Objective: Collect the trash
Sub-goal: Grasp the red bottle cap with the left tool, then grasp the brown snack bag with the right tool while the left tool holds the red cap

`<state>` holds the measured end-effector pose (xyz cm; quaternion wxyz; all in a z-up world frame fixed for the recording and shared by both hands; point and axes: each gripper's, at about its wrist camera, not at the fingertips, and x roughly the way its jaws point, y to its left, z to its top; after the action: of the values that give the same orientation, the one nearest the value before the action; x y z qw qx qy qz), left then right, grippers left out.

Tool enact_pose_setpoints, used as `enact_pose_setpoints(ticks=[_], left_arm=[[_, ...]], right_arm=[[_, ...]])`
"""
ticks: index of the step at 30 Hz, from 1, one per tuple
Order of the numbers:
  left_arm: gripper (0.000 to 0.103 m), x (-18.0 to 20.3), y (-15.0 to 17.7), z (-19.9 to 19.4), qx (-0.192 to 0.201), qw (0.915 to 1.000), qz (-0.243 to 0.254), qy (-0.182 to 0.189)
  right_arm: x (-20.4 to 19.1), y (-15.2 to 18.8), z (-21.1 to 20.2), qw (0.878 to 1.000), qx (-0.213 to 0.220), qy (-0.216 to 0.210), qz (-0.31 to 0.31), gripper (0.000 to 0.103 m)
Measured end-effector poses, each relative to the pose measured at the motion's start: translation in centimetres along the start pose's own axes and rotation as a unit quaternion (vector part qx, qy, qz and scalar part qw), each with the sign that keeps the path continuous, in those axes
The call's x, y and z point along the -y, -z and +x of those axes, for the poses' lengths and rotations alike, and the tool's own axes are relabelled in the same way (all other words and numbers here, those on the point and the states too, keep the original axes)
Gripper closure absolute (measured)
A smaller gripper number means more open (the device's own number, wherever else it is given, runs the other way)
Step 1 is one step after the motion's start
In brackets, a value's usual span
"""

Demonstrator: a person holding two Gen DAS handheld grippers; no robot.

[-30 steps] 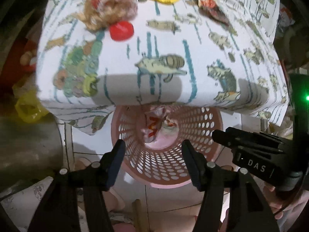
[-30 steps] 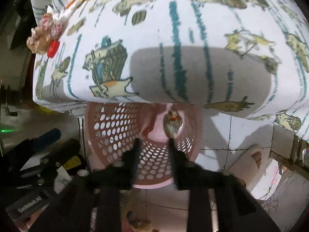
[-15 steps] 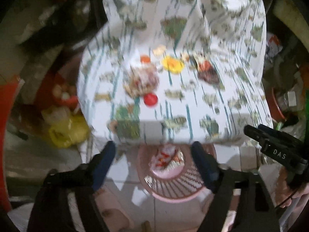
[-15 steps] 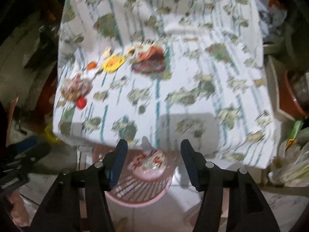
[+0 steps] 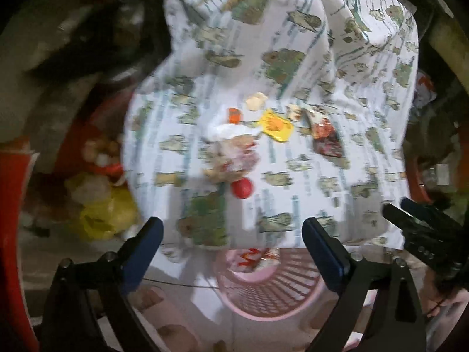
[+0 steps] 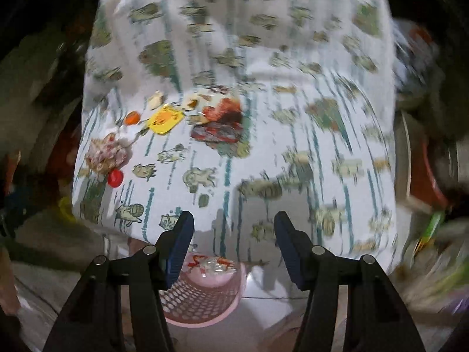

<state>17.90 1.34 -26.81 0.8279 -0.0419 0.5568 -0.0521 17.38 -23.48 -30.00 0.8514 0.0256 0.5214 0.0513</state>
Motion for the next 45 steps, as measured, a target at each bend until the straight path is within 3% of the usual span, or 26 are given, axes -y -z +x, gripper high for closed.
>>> enact_pose_setpoints(ticks=[7, 9, 11, 14, 18, 21, 24, 27, 29, 32, 39, 45], left_arm=[[0.009, 1.1, -2.8, 3.8, -0.051, 0.9985, 0.002, 0.020], [0.013, 0.9, -2.9, 5.3, -0.065, 0.9976, -0.005, 0.025], [0.025, 0.7, -2.9, 6.5, -0.079, 0.9964, -0.014, 0.027], [0.033, 0.8, -3.2, 7.8, -0.090, 0.9951, -0.025, 0.031], [0.046, 1.2, -3.9, 9.4, -0.092, 0.9956, -0.016, 0.006], [0.049, 1.2, -4.2, 10.6, -0.100, 0.9949, -0.015, -0.006], [0.062, 0.8, -4.4, 11.3, -0.108, 0.9939, -0.023, -0.006], [0.066, 1.0, -4.5, 12.3, -0.118, 0.9927, -0.016, -0.016], [0.067, 1.1, -4.5, 12.6, -0.121, 0.9923, -0.017, -0.019], [0.076, 1.1, -4.5, 12.5, -0.120, 0.9925, -0.017, -0.018], [0.077, 1.8, -4.3, 10.5, -0.101, 0.9948, -0.001, -0.004], [0.077, 2.3, -4.2, 7.4, -0.069, 0.9972, 0.006, 0.027]], right_arm=[[0.6, -6.3, -2.9, 0.999, 0.048, 0.002, -0.011, 0.044], [0.9, -7.6, -3.1, 0.998, 0.062, 0.014, -0.016, 0.042], [1.4, -8.5, -2.6, 0.997, 0.072, 0.023, -0.012, 0.041], [2.4, -8.7, -0.8, 0.998, 0.061, 0.027, 0.004, 0.041], [3.2, -8.6, 1.8, 0.999, 0.017, 0.006, 0.031, 0.041], [3.3, -8.8, 2.8, 0.999, 0.015, 0.022, 0.027, 0.041], [3.5, -9.1, 3.6, 0.999, 0.009, 0.029, 0.023, 0.041], [3.9, -9.4, 4.5, 0.999, -0.002, 0.030, 0.025, 0.041], [4.0, -9.6, 4.8, 0.999, -0.006, 0.027, 0.028, 0.041], [4.0, -9.9, 5.1, 0.999, -0.010, 0.023, 0.031, 0.041], [3.2, -10.7, 5.9, 0.999, -0.021, 0.018, 0.031, 0.041], [2.2, -12.0, 8.6, 0.996, -0.058, -0.025, 0.056, 0.034]])
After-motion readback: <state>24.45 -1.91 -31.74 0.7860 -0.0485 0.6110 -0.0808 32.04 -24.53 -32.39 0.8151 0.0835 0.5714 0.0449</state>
